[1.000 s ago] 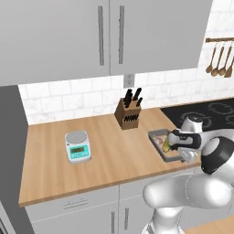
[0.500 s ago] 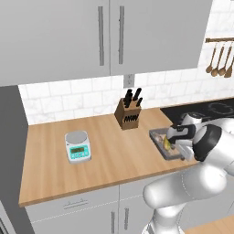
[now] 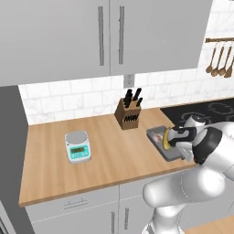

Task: Take the meat container that has the chicken drumstick and place it on the second highest rack of the freezer. Then take the vegetable container that has the garlic and cucumber and place it on the highest rack of the freezer.

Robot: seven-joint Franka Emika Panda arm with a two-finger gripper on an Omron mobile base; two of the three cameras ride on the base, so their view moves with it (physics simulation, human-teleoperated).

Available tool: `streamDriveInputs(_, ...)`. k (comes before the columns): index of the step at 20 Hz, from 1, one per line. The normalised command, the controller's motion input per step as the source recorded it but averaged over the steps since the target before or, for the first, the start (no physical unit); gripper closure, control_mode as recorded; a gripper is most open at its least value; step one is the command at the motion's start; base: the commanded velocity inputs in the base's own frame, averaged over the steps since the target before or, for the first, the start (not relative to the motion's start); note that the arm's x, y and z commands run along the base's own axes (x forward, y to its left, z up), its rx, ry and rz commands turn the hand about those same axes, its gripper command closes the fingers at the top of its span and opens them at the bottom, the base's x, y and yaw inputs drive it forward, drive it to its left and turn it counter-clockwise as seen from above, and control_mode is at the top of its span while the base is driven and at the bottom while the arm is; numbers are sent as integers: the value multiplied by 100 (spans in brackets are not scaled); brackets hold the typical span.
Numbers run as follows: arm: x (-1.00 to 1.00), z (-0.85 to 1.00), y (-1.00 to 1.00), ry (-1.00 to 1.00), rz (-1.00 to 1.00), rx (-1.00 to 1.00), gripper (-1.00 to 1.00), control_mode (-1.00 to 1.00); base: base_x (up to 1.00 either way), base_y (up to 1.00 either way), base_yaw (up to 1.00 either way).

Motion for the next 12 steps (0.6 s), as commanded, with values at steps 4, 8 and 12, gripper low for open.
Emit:
streamDriveInputs(4,0,0,0,0,0,0,-100,-100,0,0,0)
streamDriveInputs(8,0,0,0,0,0,0,100,-100,0,0,0)
streamDriveInputs(12,0,0,0,0,0,0,100,-100,0,0,0)
